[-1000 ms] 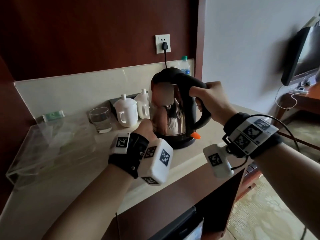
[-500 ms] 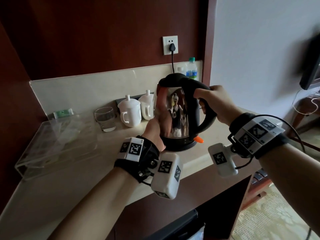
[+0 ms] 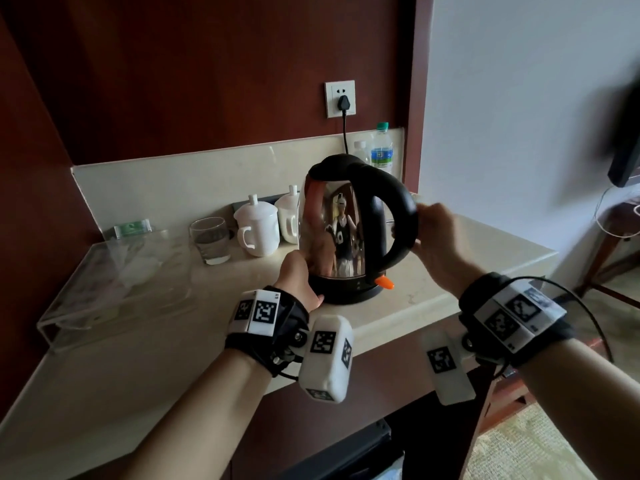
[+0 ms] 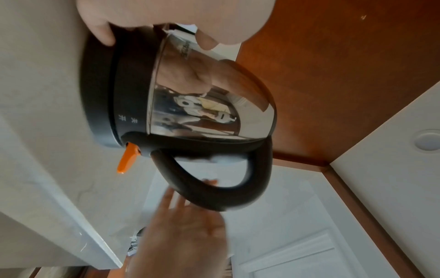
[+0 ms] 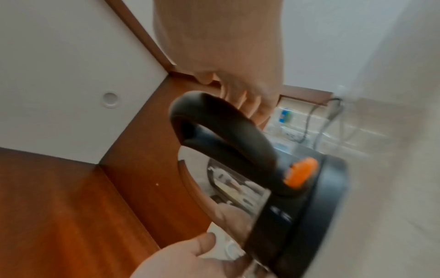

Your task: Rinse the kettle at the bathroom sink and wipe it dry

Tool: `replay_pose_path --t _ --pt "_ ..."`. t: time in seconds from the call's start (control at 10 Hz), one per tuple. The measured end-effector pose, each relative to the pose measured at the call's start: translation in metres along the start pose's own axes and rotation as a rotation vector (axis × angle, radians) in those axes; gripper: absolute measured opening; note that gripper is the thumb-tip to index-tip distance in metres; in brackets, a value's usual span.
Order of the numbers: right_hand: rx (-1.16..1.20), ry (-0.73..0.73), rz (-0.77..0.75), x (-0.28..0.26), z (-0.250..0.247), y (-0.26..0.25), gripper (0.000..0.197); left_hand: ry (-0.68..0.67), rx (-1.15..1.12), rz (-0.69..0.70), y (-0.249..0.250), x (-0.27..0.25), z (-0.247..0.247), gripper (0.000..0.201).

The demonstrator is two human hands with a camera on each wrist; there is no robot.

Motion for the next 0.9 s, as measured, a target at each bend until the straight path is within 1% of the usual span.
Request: replay_pose_path --t 0.1,0.2,0.3,0.4,0.5,0.6,0.7,0.8,0.9 --pt "-0.324 0.094 0.226 -0.008 -0.022 0.037 0.021 0.020 0.034 0.070 -0.003 0.007 -0.004 0.046" --pt "-0.546 0.052 0.268 -0.009 -0.030 0.058 0.018 0.025 0.013 0.112 -0.008 0.013 -0.009 0.033" --pt "-0.671 -0.036 0.222 -0.007 -0.024 0.057 0.023 0.048 0.035 0.131 -0.011 0.019 -0.016 0.025" --pt "-0.678 -0.073 0.240 -0.008 -0.020 0.056 0.035 0.062 0.041 0.157 -0.012 0.019 -0.015 0.023" --pt "-0.695 -0.074 0.229 -0.010 -0.020 0.054 0.039 0.072 0.011 0.149 -0.015 0.014 -0.011 0.022" --pt "-0.713 -0.061 0.202 -0.014 -0.020 0.056 0.033 0.068 -0.012 0.145 -0.016 0.007 -0.010 0.021" --pt "-0.651 -0.005 0.220 -0.019 -0.020 0.057 0.028 0.097 -0.032 0.125 -0.012 -0.001 -0.010 0.021" --pt "-0.519 0.051 0.279 -0.025 -0.020 0.060 0.023 0.143 -0.050 0.172 -0.001 -0.016 -0.011 0.019" --pt "-0.397 -0.020 0.385 -0.038 -0.006 0.059 0.019 0.201 -0.033 0.239 0.016 -0.028 -0.016 0.023"
Point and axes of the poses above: each hand's wrist, its own x-axis towards the middle knuckle, its own z-axis out of the palm, y = z × x, the point moved 2 cm from there along x, towards the middle knuckle, and after that the axes turned 1 degree about x, right-handed, at the moved point
